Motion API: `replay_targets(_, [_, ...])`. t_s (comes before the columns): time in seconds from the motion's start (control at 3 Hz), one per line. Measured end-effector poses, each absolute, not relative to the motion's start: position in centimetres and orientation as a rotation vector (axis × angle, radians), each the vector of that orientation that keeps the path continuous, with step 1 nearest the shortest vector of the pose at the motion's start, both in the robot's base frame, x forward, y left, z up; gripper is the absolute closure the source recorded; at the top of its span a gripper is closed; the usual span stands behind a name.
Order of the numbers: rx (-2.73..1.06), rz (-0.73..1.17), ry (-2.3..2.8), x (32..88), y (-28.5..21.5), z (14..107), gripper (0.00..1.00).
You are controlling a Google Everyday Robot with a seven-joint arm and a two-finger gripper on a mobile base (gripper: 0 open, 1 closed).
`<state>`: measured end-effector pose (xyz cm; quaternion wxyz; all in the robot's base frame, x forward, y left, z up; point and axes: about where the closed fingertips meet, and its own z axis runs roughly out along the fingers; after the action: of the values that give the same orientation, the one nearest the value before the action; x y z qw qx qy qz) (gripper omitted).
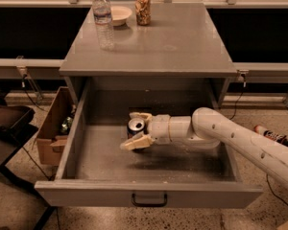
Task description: Pick pepsi can from top drawer and place on counter
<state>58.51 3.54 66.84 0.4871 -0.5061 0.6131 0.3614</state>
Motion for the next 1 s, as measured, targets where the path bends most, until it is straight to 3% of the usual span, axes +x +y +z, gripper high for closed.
replay_targets(0.33, [-1.227, 0.904, 1.495, 59.2, 4.8, 65.3, 0.55])
replay_targets(0.67, [-1.227, 0.904, 1.495, 59.2, 4.8, 65.3, 0.77])
replay_targets(1.0, [-1.196, 0.815, 1.464, 58.7, -0.1, 74.4, 1.00])
